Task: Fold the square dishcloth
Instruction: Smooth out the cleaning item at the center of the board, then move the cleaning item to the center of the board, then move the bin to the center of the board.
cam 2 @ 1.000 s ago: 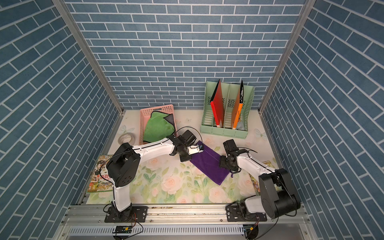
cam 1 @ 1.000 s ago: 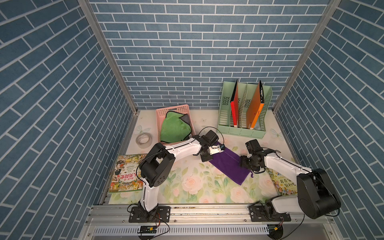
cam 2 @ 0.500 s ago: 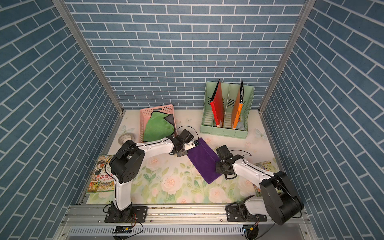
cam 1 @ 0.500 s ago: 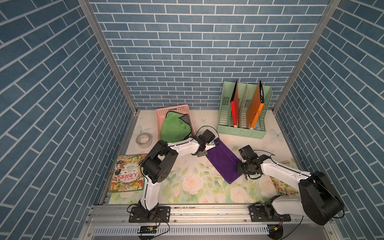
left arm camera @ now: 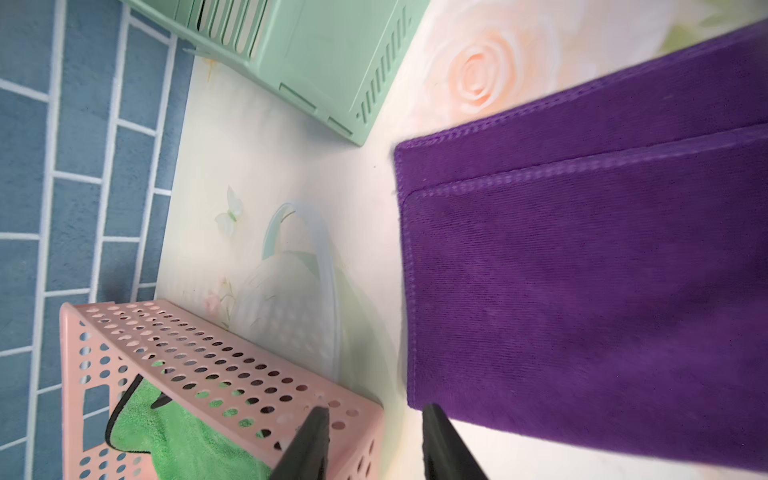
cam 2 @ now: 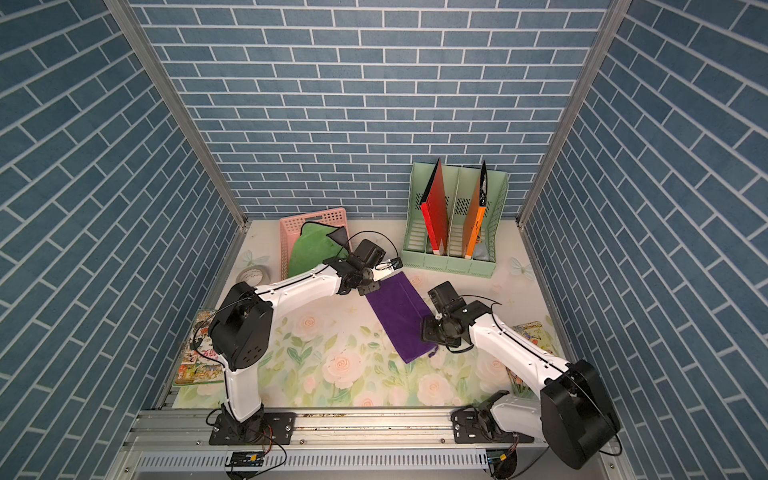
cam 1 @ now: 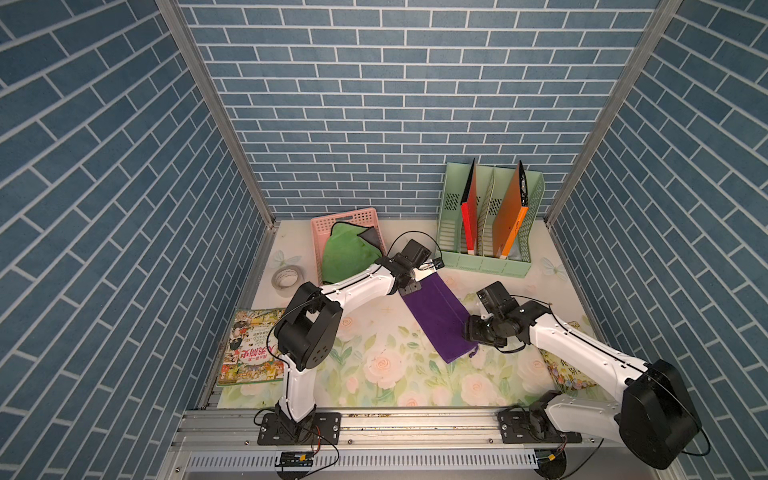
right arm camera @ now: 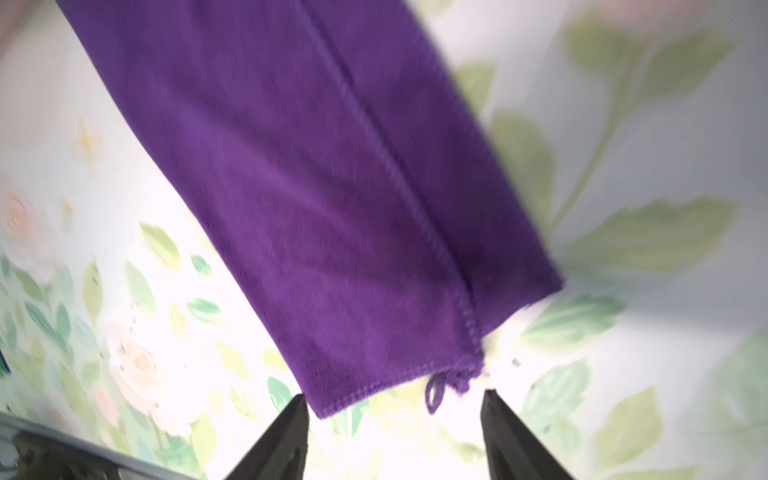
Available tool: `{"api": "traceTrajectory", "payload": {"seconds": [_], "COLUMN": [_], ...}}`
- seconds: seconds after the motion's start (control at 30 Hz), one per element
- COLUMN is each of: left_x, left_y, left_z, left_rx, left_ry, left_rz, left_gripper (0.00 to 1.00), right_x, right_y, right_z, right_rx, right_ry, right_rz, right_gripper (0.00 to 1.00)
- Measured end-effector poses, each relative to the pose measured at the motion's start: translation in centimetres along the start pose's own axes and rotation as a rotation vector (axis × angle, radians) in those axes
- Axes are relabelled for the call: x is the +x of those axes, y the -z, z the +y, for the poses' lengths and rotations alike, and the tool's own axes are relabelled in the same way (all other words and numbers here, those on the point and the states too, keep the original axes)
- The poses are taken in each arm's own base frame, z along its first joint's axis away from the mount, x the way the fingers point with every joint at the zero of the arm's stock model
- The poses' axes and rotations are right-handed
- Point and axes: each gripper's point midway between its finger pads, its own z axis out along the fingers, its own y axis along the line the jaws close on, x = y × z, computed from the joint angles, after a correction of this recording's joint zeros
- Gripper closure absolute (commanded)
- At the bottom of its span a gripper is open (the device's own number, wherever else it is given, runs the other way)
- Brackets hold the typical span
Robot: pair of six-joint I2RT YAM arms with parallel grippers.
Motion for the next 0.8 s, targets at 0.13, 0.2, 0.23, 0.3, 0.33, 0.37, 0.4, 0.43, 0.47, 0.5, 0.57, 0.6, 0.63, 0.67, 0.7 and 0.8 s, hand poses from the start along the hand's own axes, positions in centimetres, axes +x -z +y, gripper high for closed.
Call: {"api": "traceTrajectory", "payload": {"seconds": [0.13, 0.2, 0.23, 0.3, 0.33, 0.37, 0.4, 0.43, 0.47, 0.5, 0.57, 0.6, 0.63, 0.67, 0.7, 0.8], "left_x": [1.3, 2.4, 3.0, 3.8, 3.8, 3.8, 3.7, 3.7, 3.8, 4.0, 4.8, 5.3, 6.0, 6.7, 7.5, 9.8], "left_y": [1.4, 1.0, 0.7, 0.3, 0.1, -0.1, -0.4, -0.6, -0.9, -1.2, -1.8, -2.0, -2.3, -2.5, -2.6, -2.9], "left_z": [-2.6, -3.8, -4.4, -5.3, -5.5, -5.6, -5.6, -5.6, -5.6, -5.5, -5.0, -4.4, -3.6, -2.7, -1.7, 0.7], "left_rx": [0.074, 0.107, 0.124, 0.15, 0.16, 0.161, 0.161, 0.159, 0.157, 0.156, 0.146, 0.136, 0.122, 0.104, 0.084, 0.028], "left_ry": [-0.013, -0.012, -0.007, 0.012, 0.026, 0.037, 0.048, 0.057, 0.06, 0.064, 0.08, 0.095, 0.114, 0.132, 0.151, 0.191], "left_rz": [0.008, 0.032, 0.045, 0.063, 0.062, 0.061, 0.059, 0.058, 0.062, 0.067, 0.086, 0.097, 0.11, 0.122, 0.135, 0.174], "left_gripper": [0.56, 0.58, 0.59, 0.61, 0.62, 0.63, 0.64, 0.65, 0.65, 0.66, 0.67, 0.68, 0.68, 0.68, 0.68, 0.68], "right_x": [-1.6, -1.4, -1.2, -1.0, -0.9, -0.9, -0.9, -1.0, -1.0, -1.0, -0.8, -0.6, -0.3, 0.0, 0.5, 2.3], "right_y": [-1.4, -2.9, -3.7, -4.9, -5.4, -5.8, -6.0, -6.0, -6.0, -6.1, -6.0, -6.1, -6.1, -6.2, -6.3, -6.6], "right_z": [-2.0, -2.5, -2.8, -3.3, -3.5, -3.7, -3.9, -3.9, -4.0, -3.9, -3.7, -3.5, -3.1, -2.6, -2.0, 0.3], "right_rx": [0.068, 0.094, 0.108, 0.129, 0.138, 0.146, 0.155, 0.152, 0.154, 0.151, 0.148, 0.144, 0.137, 0.131, 0.122, 0.086], "right_ry": [-0.01, 0.007, 0.014, 0.027, 0.031, 0.04, 0.04, 0.048, 0.051, 0.055, 0.068, 0.081, 0.091, 0.11, 0.125, 0.178], "right_rz": [0.018, 0.06, 0.08, 0.109, 0.117, 0.121, 0.123, 0.116, 0.113, 0.106, 0.088, 0.081, 0.078, 0.076, 0.077, 0.09], "right_gripper": [0.41, 0.46, 0.49, 0.6, 0.64, 0.67, 0.7, 0.72, 0.73, 0.73, 0.73, 0.73, 0.74, 0.74, 0.74, 0.74]}}
